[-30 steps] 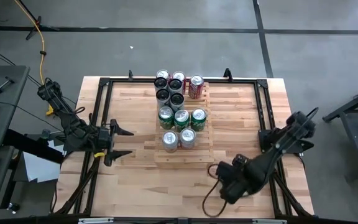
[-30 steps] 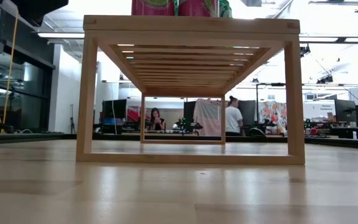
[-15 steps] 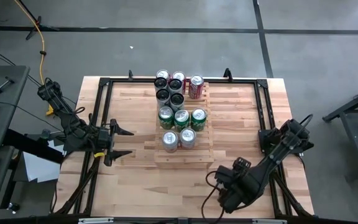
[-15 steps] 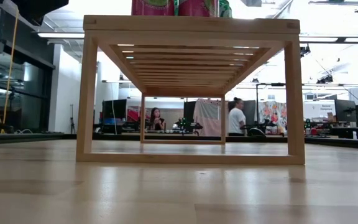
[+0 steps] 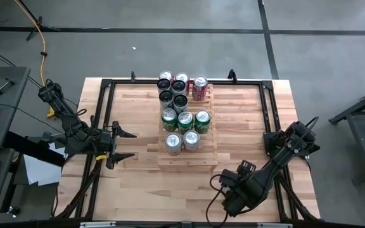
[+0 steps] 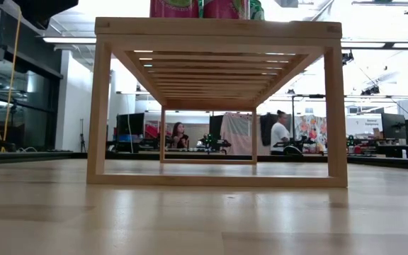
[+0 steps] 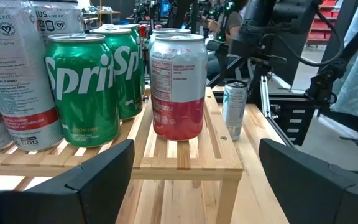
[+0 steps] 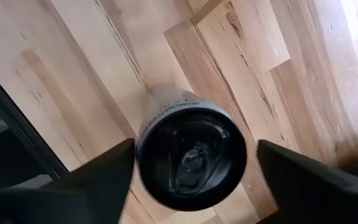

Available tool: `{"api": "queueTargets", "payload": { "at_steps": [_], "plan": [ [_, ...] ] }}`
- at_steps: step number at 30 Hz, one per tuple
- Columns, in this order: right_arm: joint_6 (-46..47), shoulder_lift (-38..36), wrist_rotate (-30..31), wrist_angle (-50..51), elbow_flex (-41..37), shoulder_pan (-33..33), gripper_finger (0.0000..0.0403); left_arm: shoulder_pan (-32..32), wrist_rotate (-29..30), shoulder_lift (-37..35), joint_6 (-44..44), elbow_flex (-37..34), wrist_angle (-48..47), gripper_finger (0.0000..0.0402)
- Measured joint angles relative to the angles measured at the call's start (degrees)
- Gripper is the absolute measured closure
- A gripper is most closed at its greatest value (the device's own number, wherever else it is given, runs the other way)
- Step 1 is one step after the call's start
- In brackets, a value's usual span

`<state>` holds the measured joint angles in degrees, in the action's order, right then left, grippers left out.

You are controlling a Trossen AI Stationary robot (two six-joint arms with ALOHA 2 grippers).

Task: Place canned beverage on shelf
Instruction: Align the peach vibe celsius soda can with the other peach vibe celsius soda can on the shelf

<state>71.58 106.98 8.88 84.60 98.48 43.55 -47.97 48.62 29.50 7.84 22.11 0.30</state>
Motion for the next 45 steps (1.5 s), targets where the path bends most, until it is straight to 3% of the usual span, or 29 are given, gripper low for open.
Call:
{"api": "queueTargets", "payload": {
  "at_steps": [5, 12, 17, 24, 30, 34, 39, 42, 45],
  "plan": [
    [-1.1, 0.0, 0.0, 0.0, 0.0, 0.0, 0.0176, 0.0, 0.0, 0.0, 0.0, 0.0, 0.0, 0.0066],
    [-2.9, -0.1, -3.1, 1.6, 1.0, 0.0, 0.0176, 0.0, 0.1, 0.0, 0.0, 0.0, 0.0, 0.0066],
    [-3.1, -0.6, -1.9, 6.0, 8.5, 0.5, 0.0176, 0.0, 0.2, 0.0, 0.0, 0.0, 0.0, 0.0066],
    [-8.7, -2.6, 13.7, 5.9, 23.5, 2.3, 0.0176, 0.0, 0.2, 0.0, 0.0, 0.0, 0.0, 0.0066],
    [-21.1, -2.5, 26.4, 5.0, 36.4, 4.5, 0.0176, 0.0, 0.2, 0.0, 0.0, 0.0, 0.0, 0.0066],
    [-33.9, -5.7, 38.2, 0.3, 34.3, 4.5, 0.0176, 0.0, 0.2, 0.0, 0.0, 0.0, 0.0, 0.0066],
    [-41.1, -7.5, 57.7, 0.3, 35.0, -0.2, 0.0176, 0.0, 0.2, 0.0, -1.1, 0.1, 1.4, 0.0066],
    [-43.6, -7.6, 60.6, -0.2, 36.6, -5.1, 0.0176, 0.0, 0.2, 0.0, -2.4, 0.1, 2.3, 0.0066],
    [-46.1, -8.0, 56.6, -2.2, 36.5, -11.7, 0.0176, 0.0, 0.2, 0.0, -2.5, 0.1, 2.6, 0.0066]
  ]
}}
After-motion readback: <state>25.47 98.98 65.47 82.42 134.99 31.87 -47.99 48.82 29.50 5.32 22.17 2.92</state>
